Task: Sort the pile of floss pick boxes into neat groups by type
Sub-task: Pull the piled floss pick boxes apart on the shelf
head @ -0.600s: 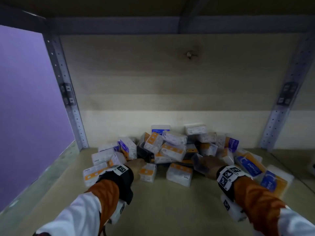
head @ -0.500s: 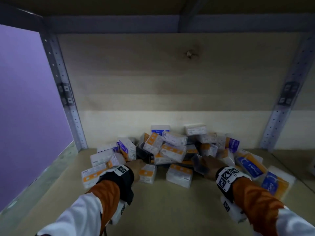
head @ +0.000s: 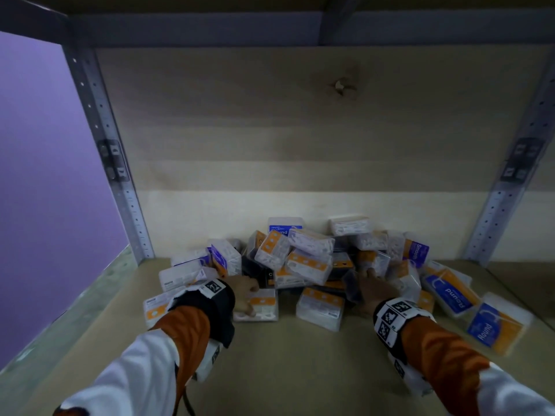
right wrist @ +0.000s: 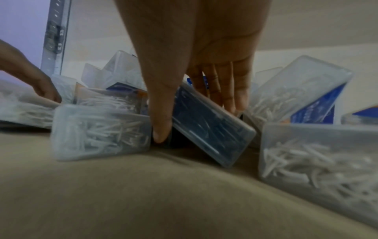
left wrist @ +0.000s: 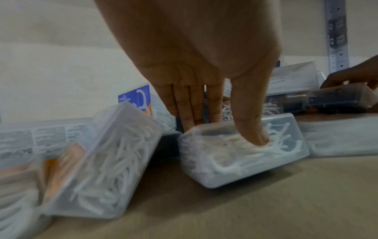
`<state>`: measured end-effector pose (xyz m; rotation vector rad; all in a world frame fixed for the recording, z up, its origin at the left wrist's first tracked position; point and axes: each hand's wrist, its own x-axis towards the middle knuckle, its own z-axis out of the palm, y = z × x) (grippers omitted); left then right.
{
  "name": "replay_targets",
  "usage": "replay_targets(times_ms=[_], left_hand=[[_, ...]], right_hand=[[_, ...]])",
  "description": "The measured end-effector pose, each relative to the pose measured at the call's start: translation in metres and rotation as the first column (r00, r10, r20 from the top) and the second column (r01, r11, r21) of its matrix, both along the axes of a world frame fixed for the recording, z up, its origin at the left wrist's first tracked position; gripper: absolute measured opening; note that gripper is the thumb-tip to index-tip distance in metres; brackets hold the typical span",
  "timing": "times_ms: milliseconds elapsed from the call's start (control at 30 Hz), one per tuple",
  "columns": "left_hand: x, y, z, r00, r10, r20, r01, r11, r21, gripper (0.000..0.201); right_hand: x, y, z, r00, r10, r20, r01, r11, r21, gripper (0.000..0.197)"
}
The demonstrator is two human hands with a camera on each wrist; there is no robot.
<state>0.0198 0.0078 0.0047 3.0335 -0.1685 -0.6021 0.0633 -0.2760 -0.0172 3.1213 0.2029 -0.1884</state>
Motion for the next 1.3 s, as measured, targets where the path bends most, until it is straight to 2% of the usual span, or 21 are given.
replay_targets(times_ms=[100,233,367,500,633,733,867,1067,1133,1300], left_hand=[[0.0,0.004,0.007,0.999,0.027,-0.032,-0.027,0.999,-0.02,0.05],[0.001,0.013,0.014,0.997,0.045,-0.059,-0.047,0.998,-0.041,0.041],[0.001,0.018,0.01,0.997,0.078,-0.012,-0.079,0.993,-0.087,0.037],[0.0,0.016,0.008,0.993,0.086,0.085,-0.071,0.984,-0.165,0.034],[-0.003,0.014,0.008,0.981,0.089,0.17,-0.044,0.968,-0.248,0.039],[-0.005,0.012,0.009,0.989,0.056,0.135,-0.027,0.979,-0.202,0.047],[-0.01,0.013,0.012,0.989,0.026,0.145,-0.004,0.988,-0.151,0.045],[-0.029,0.016,0.017,0.992,0.025,0.126,-0.01,0.993,-0.117,0.055],[-0.039,0.019,0.02,0.992,-0.01,0.127,0.021,0.996,-0.086,0.058],[-0.068,0.03,0.025,0.993,-0.088,0.078,0.091,0.995,-0.028,0.054]], right_hand=[[-0.001,0.001,0.003,1.0,-0.013,0.009,0.012,1.0,0.024,0.066],[-0.001,0.003,0.011,0.999,-0.014,-0.034,0.016,0.998,0.062,0.067],[0.0,0.0,0.016,1.0,-0.01,-0.03,0.013,0.994,0.11,0.052],[0.0,-0.005,0.026,1.0,0.002,-0.001,-0.002,0.981,0.196,0.049],[-0.005,-0.006,0.033,0.996,0.015,0.082,-0.036,0.965,0.259,0.05],[-0.01,-0.003,0.039,0.99,-0.007,0.143,-0.041,0.944,0.328,0.042],[-0.02,0.003,0.052,0.988,-0.03,0.148,-0.029,0.925,0.38,0.051],[-0.059,0.006,0.074,0.959,0.122,0.257,-0.198,0.934,0.298,0.057],[-0.076,0.009,0.079,0.94,0.2,0.275,-0.279,0.916,0.287,0.052],[-0.112,0.019,0.08,0.908,0.385,0.167,-0.416,0.875,0.246,0.055]])
